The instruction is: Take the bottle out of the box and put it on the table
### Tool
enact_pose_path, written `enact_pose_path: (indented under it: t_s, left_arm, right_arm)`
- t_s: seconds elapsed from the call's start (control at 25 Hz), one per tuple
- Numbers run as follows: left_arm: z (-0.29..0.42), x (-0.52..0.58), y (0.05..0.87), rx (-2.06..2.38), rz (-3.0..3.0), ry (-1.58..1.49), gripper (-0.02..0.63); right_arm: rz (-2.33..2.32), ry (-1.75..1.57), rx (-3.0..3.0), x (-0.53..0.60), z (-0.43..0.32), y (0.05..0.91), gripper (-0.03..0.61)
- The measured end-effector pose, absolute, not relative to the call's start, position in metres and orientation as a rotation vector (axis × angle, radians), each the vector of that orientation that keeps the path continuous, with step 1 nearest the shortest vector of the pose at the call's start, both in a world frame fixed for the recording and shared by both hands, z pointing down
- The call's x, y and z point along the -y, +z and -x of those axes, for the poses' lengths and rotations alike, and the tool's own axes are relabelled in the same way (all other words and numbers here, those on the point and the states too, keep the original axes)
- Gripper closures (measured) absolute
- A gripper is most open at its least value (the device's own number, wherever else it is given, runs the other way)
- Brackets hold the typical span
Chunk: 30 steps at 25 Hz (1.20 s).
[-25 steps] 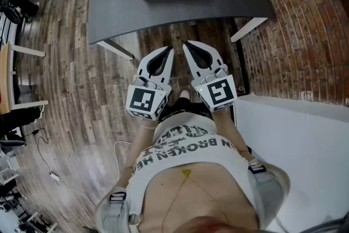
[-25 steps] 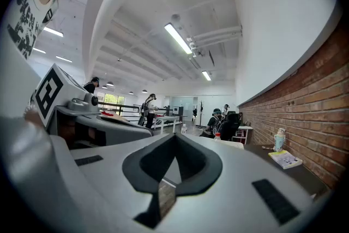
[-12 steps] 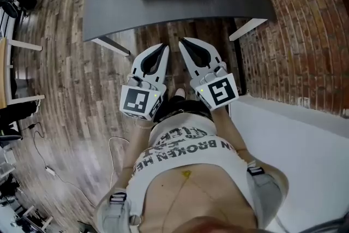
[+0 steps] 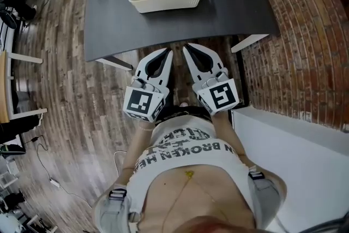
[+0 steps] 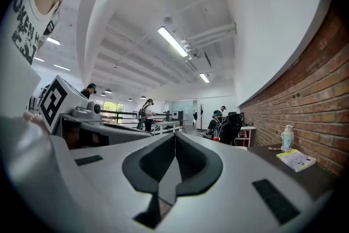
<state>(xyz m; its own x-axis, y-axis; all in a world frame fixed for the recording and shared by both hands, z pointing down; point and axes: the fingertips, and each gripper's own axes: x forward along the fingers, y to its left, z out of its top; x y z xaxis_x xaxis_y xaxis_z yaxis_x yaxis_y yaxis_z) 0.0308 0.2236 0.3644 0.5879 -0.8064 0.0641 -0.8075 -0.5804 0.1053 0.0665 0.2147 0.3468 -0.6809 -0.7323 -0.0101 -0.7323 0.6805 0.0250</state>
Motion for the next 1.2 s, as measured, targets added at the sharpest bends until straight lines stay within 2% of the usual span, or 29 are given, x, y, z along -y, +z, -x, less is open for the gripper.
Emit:
enact_pose_path:
  t_s: [0.44, 1.2]
  left_arm:
    - [-0.005, -0.138, 0.362, 1.211, -2.743, 0.003, 0.607]
    - [0.053, -0.075, 0.372, 1.128, -2.763, 0.021, 0.607]
  right_arm:
    - [-1.439, 0.028, 2.754, -0.123, -0.045, 0.359, 0.571]
    - [-1.509, -0.062, 2.709, -0.061, 0.013, 0.357, 0.569]
